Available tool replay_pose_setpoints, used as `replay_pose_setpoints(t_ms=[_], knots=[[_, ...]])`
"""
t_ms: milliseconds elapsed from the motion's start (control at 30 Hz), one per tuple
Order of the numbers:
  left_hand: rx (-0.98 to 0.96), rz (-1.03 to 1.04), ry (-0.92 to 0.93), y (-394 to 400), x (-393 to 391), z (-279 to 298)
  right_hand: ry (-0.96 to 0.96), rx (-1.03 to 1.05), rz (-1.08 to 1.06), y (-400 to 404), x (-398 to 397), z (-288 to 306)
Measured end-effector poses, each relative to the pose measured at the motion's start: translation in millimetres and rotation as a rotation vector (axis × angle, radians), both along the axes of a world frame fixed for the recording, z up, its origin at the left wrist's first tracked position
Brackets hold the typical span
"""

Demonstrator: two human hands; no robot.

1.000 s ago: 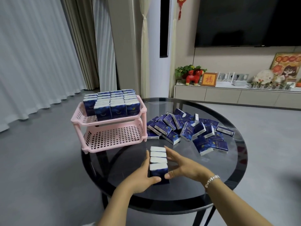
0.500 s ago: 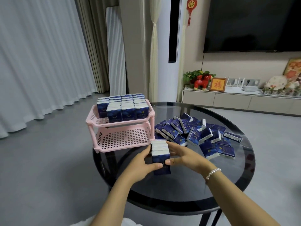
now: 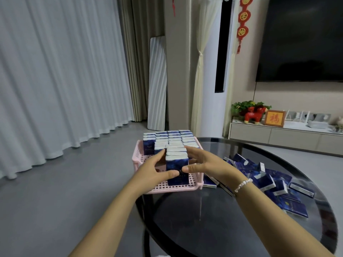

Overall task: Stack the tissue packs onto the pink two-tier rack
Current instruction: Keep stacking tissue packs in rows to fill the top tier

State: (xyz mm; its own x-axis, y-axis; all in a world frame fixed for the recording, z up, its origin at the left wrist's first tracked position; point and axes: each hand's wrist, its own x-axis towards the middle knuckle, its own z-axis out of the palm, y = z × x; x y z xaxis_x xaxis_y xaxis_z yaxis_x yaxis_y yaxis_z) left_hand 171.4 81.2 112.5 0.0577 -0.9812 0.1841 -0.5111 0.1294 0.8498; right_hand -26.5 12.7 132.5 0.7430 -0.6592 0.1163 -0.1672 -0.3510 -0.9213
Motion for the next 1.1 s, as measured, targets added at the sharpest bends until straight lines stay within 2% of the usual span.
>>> replay_pose_setpoints(t_ms=[200,433,633,800,900,1100], knots=[[0.009,0.014,-0.012,-16.1,49.1,15.5,0.051,-0.022,0.028,-25.8,52.5,14.0],[0.066,0.059,0.059,-52.4,107.1,20.1,0.258,-0.170,-0.075,-71.6,115.0,18.5],[0.105,0.042,0.068,-92.2,128.1,8.5,0.326,-0.163,-0.117,-106.7,136.8,9.0],[0.100,0.011,-0.061,-107.7,127.1,-5.4,0.454,-0.250,-0.175,-126.2,144.9,-2.9],[0.082,0.041,-0.209,-109.7,124.3,-10.4,0.527,-0.360,-0.200,-129.9,146.6,-5.6],[0.114,0.032,-0.390,-111.2,119.6,-6.2,0.452,-0.417,-0.099,-129.3,143.3,-5.2]])
